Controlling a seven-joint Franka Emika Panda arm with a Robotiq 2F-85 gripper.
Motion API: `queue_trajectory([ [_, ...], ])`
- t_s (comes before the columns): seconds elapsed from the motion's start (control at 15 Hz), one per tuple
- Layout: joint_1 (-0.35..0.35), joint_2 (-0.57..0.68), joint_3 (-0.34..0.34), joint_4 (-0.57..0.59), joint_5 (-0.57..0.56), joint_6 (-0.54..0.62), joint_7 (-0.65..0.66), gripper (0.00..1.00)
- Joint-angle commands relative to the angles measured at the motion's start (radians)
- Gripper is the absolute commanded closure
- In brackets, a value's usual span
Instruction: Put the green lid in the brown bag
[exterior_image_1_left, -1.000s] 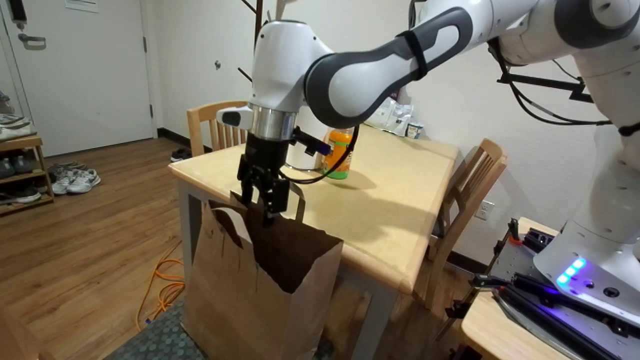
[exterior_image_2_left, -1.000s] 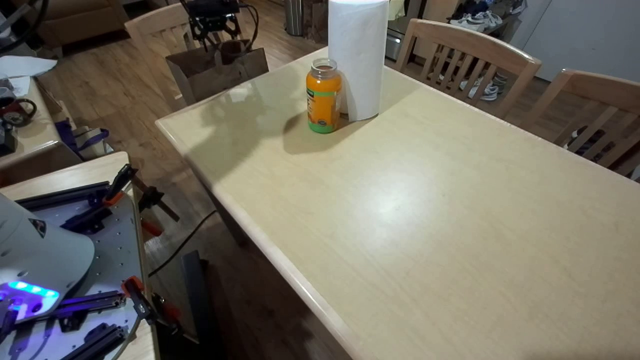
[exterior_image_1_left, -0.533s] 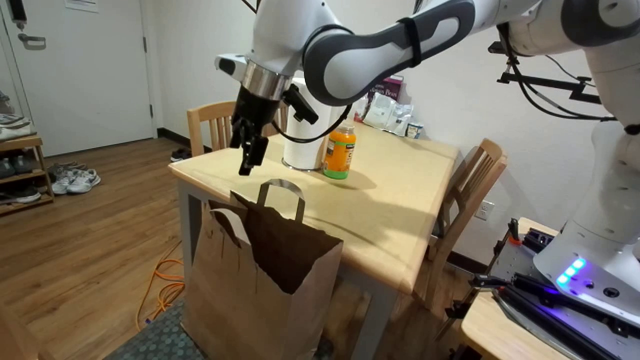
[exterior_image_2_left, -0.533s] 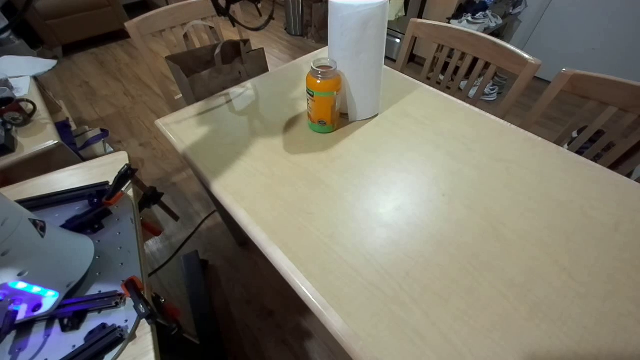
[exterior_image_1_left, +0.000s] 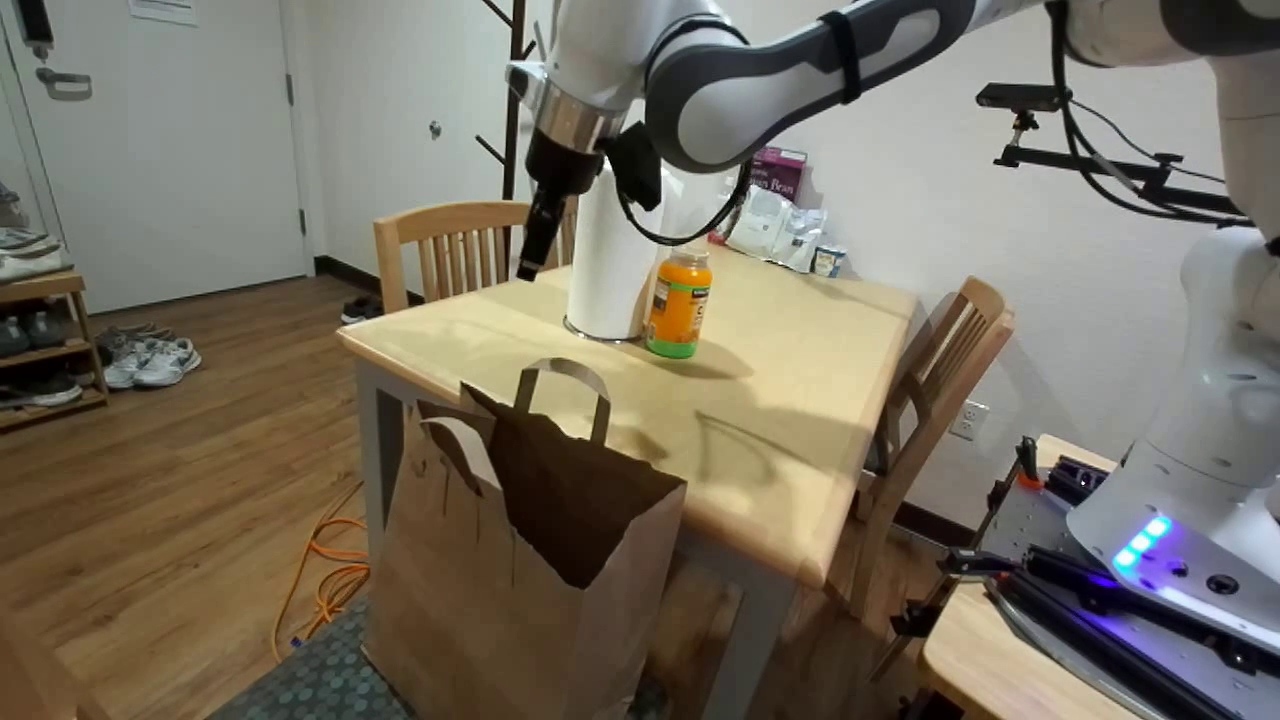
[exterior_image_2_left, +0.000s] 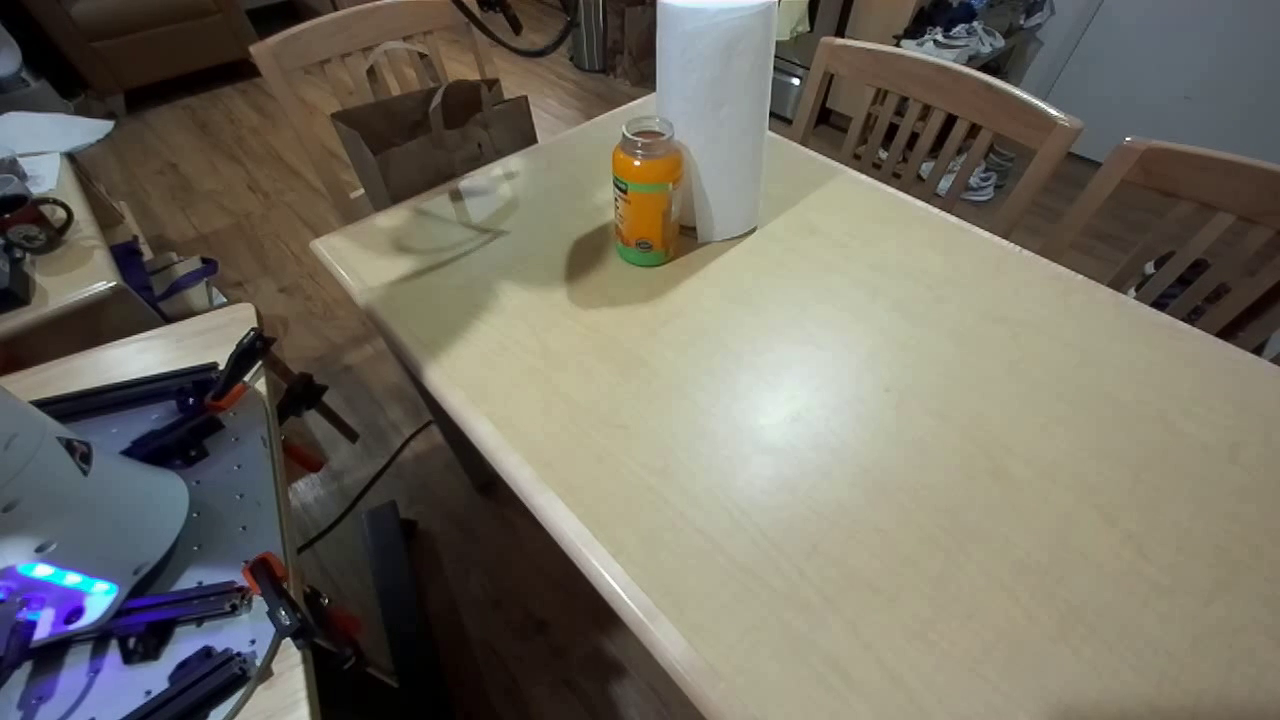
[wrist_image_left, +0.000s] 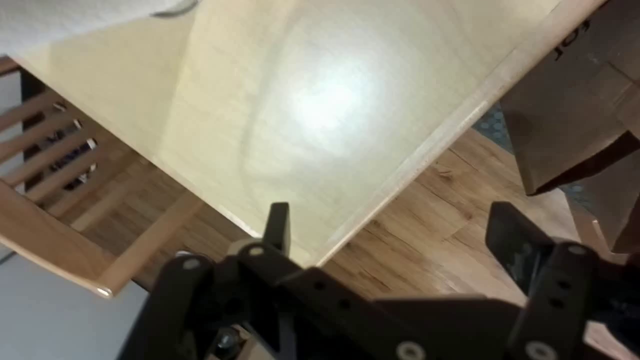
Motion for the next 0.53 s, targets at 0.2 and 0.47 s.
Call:
queue_trajectory([
  [0.2, -0.118, -0.157, 0.085, -0.291, 0.170, 0.088, 0.156, 0.00],
  [0.47, -0.123, -0.103, 0.091, -0.227, 0.149, 0.066, 0.141, 0.00],
])
